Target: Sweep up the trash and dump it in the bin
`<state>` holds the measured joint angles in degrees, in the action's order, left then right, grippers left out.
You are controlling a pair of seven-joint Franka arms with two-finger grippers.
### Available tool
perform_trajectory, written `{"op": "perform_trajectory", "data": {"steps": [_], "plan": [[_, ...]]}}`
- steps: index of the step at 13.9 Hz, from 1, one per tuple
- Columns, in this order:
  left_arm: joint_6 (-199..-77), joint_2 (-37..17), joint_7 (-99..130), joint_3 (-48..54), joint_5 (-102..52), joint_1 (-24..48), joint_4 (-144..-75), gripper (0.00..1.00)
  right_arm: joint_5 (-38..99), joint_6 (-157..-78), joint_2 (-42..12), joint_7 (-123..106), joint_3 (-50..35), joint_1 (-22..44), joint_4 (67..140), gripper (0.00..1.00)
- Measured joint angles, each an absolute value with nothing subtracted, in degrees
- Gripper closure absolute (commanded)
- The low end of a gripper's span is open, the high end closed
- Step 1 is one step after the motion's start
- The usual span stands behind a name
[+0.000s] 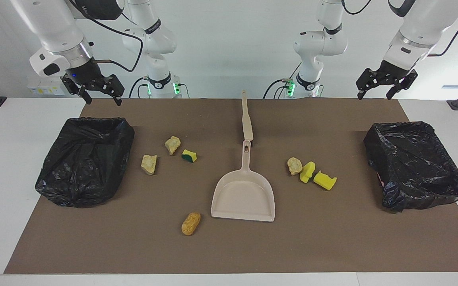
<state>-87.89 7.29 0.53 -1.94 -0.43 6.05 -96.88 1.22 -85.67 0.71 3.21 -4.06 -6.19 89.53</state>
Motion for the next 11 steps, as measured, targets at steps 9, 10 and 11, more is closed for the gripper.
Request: {"op": "perform_trajectory", "data": {"steps": [9, 10, 11], "plan": [[-92.2, 7.4, 2.5, -1.7, -0.6, 10.9, -104.2, 0.00, 1.1, -90.9, 1.3, 3.0, -4.4, -4.4, 92.8, 0.00], [-93.0, 7.4, 2.8, -1.7, -0.7, 11.4, -104.9, 0.00, 1.1, -93.6, 1.8, 3.0, -4.5, -3.5, 95.3, 0.00], [-93.8, 7.4, 3.0, -1.7, -1.2, 12.2, -105.5, 0.00, 1.1, -95.2, 2.1, 3.0, -4.6, -2.8, 97.2, 0.00]]}}
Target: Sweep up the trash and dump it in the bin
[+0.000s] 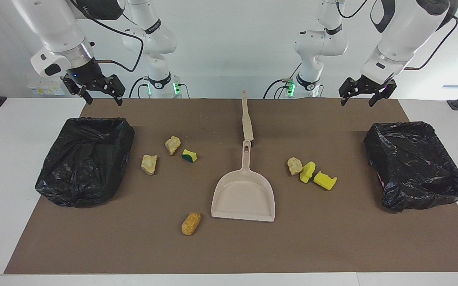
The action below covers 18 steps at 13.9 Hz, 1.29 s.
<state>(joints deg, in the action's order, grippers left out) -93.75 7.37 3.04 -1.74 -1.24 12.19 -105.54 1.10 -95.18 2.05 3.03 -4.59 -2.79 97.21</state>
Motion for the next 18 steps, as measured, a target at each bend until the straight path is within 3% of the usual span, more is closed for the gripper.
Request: {"op": "perform_trajectory", "data": {"steps": [3, 10, 18], "plan": [[-97.1, 7.5, 8.7, -1.7, -2.6, 16.9, -108.3, 0.00, 1.3, -97.7, 1.1, 3.0, -5.0, -2.3, 99.6, 0.00], [-99.5, 10.8, 18.8, -1.5, -3.9, 29.2, -116.1, 0.00, 3.1, -104.5, -5.5, 10.8, -6.2, 3.9, 97.3, 0.00], [-118.0, 11.3, 33.7, -1.4, -4.7, 47.1, -135.1, 0.00, 3.0, -115.7, -17.2, 32.6, -6.4, 17.4, 93.3, 0.00]]}}
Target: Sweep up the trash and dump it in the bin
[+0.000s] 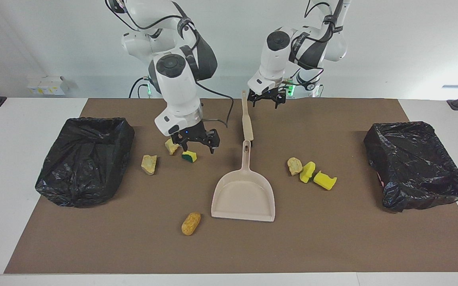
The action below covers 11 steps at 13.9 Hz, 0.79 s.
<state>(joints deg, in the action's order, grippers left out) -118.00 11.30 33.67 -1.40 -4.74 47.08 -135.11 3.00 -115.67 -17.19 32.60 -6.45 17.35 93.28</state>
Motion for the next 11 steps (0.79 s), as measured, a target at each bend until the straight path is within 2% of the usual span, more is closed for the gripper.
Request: {"op": "perform_trajectory", "data": {"steps": [3, 8, 11], "plan": [[-121.8, 11.3, 34.6, -1.3, -8.6, 50.7, -137.5, 0.00, 3.0, -118.0, -21.0, 33.7, -6.4, 19.4, 91.2, 0.00], [-124.1, 9.4, 34.7, -1.4, -9.3, 52.3, -137.7, 0.00, 3.0, -118.3, -28.3, 38.0, -6.5, 24.6, 85.1, 0.00], [-124.9, 8.1, 34.7, -1.4, -9.3, 52.3, -137.7, 0.00, 3.0, -118.6, -32.4, 40.4, -6.4, 28.4, 82.4, 0.09]]}}
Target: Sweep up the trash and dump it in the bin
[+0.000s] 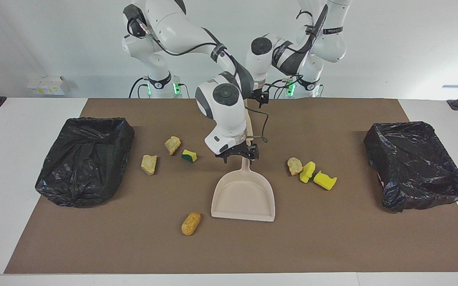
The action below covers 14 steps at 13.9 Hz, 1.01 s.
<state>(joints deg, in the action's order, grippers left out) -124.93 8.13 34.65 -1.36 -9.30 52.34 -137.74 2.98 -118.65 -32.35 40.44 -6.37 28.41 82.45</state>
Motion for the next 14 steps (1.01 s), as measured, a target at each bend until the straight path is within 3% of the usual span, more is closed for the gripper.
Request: {"op": "perform_trajectory", "data": {"steps": [3, 9, 10, 11, 12, 13, 14], "plan": [[-125.3, 7.8, 34.6, -1.4, -9.3, 52.3, -137.7, 0.00, 2.8, -118.9, -32.9, 40.5, -6.4, 29.5, 82.2, 0.27], [-126.4, 7.5, 34.6, -1.4, -9.3, 52.4, -137.7, 0.00, 0.7, -116.4, -33.0, 40.5, -6.4, 30.9, 83.2, 0.31], [-126.4, 7.4, 34.6, -1.4, -9.3, 52.4, -137.7, 0.00, 0.6, -115.6, -33.0, 40.5, -6.4, 30.9, 83.2, 0.40], [-126.4, 7.3, 34.5, -1.4, -9.3, 52.4, -137.7, 0.00, 0.3, -114.8, -33.0, 40.5, -6.3, 30.9, 83.2, 0.60], [-126.4, 7.2, 34.5, -1.4, -9.3, 52.4, -137.7, 0.00, 0.0, -114.2, -33.0, 40.5, -6.3, 30.9, 83.2, 0.88], [-126.5, 7.1, 34.5, -1.4, -9.3, 52.4, -137.7, 0.00, -0.3, -113.7, -33.0, 40.5, -6.3, 30.9, 83.2, 1.00], [-126.5, 7.0, 34.5, -1.4, -9.3, 52.4, -137.7, 0.00, -0.4, -113.5, -32.8, 40.5, -6.3, 30.9, 83.2, 1.00]]}}
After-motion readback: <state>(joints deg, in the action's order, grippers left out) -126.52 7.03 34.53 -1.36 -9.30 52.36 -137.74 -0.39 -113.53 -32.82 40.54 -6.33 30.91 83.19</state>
